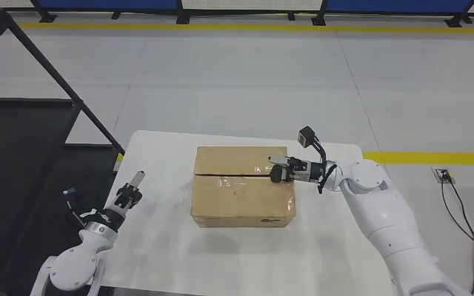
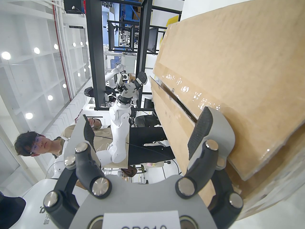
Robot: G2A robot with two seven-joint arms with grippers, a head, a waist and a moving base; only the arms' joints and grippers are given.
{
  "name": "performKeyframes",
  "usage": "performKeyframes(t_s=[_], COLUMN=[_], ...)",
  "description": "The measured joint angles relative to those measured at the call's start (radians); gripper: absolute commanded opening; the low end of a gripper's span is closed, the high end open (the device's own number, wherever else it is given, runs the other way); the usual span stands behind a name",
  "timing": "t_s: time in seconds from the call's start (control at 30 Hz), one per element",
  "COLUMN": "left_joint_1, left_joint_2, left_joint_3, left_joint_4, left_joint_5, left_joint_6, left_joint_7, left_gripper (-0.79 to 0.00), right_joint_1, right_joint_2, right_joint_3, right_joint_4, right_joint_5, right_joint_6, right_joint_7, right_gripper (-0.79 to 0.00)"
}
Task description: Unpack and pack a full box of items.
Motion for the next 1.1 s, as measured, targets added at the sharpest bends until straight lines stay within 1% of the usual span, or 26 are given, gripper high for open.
performKeyframes(t_s=[0.1,0.2,0.23,0.43,0.57,0.63,0.73,0.87,0.97,1.1], left_joint_1=[0.002,-0.01,-0.017,-0.059,-0.1,-0.125,-0.168,-0.221,-0.252,-0.28], left_joint_2=[0.0,0.003,0.005,0.011,0.01,0.009,0.003,-0.006,-0.012,-0.018], left_joint_3=[0.013,0.055,0.073,0.158,0.209,0.243,0.293,0.355,0.394,0.419], left_joint_4=[0.012,0.052,0.07,0.149,0.194,0.223,0.268,0.333,0.382,0.425], left_joint_5=[0.018,0.126,0.171,0.416,0.539,0.658,0.788,0.92,0.982,0.995], left_joint_6=[-0.004,-0.008,-0.013,-0.033,-0.046,-0.026,-0.005,0.002,-0.022,-0.075], left_joint_7=[-0.01,-0.036,-0.059,-0.103,-0.068,-0.022,0.044,0.112,0.144,0.133], left_gripper=[0.0,0.0,0.0,0.0,0.0,0.0,0.0,0.0,0.0,0.0], right_joint_1=[0.0,-0.018,-0.027,-0.041,-0.041,-0.041,-0.04,-0.035,-0.029,-0.023], right_joint_2=[0.0,0.001,0.003,0.01,0.012,0.013,0.014,0.014,0.013,0.013], right_joint_3=[0.0,0.001,0.002,0.009,0.012,0.012,0.013,0.009,0.003,-0.003], right_joint_4=[0.0,-0.029,-0.047,-0.077,-0.078,-0.078,-0.076,-0.074,-0.073,-0.073], right_joint_5=[0.0,-0.008,-0.012,-0.019,-0.014,-0.012,-0.011,-0.011,-0.012,-0.015], right_joint_6=[0.0,0.008,0.013,0.033,0.037,0.037,0.036,0.037,0.042,0.047], right_joint_7=[0.0,-0.032,-0.045,-0.052,-0.049,-0.047,-0.046,-0.046,-0.049,-0.053], right_gripper=[0.0,0.0,0.0,0.0,0.0,0.0,0.0,0.0,0.0,0.0])
